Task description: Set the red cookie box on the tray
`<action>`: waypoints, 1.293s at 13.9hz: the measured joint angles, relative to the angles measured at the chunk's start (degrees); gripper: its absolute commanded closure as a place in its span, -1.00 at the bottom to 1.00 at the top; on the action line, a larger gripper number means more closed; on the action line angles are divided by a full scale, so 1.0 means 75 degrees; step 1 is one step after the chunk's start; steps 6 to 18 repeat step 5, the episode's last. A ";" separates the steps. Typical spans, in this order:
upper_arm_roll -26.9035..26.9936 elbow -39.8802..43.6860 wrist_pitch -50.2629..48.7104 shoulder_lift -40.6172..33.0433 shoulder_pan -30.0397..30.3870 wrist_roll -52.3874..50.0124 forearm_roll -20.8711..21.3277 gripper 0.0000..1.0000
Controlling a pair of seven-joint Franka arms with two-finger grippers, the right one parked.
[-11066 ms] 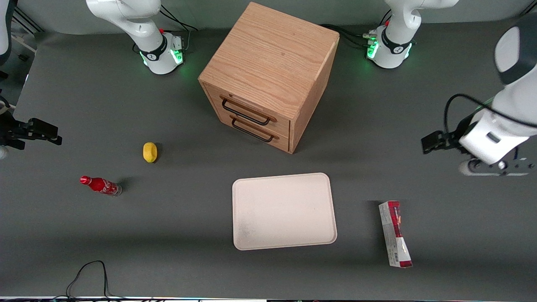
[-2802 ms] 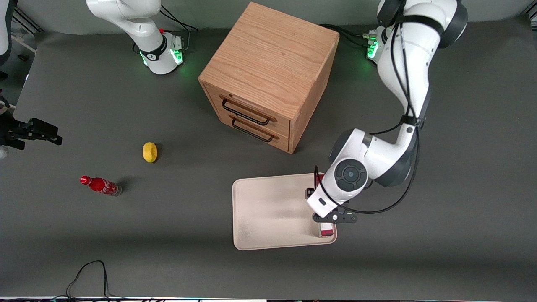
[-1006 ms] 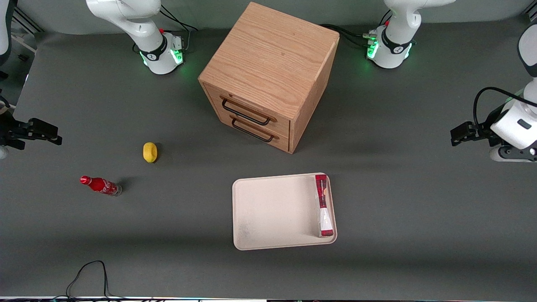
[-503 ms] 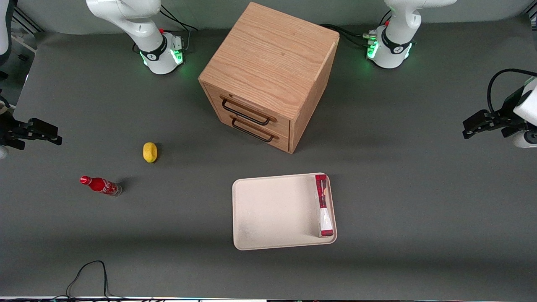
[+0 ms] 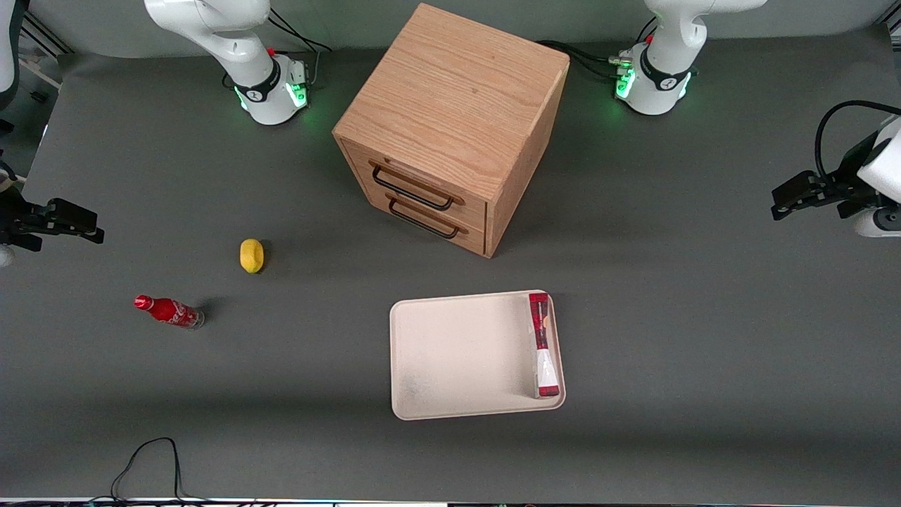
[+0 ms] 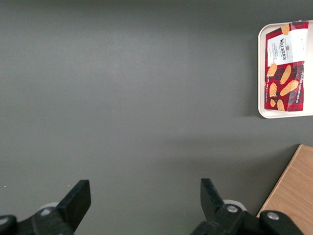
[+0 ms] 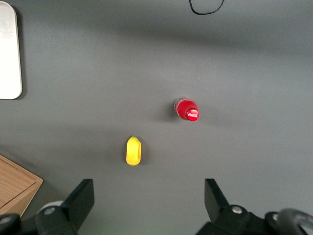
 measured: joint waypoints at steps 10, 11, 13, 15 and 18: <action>0.0007 0.0000 -0.0092 0.0009 0.0000 0.0001 -0.0009 -1.00; 0.0007 0.0000 -0.0092 0.0009 0.0000 0.0001 -0.0009 -1.00; 0.0007 0.0000 -0.0092 0.0009 0.0000 0.0001 -0.0009 -1.00; 0.0007 0.0000 -0.0092 0.0009 0.0000 0.0001 -0.0009 -1.00; 0.0007 0.0000 -0.0092 0.0009 0.0000 0.0001 -0.0009 -1.00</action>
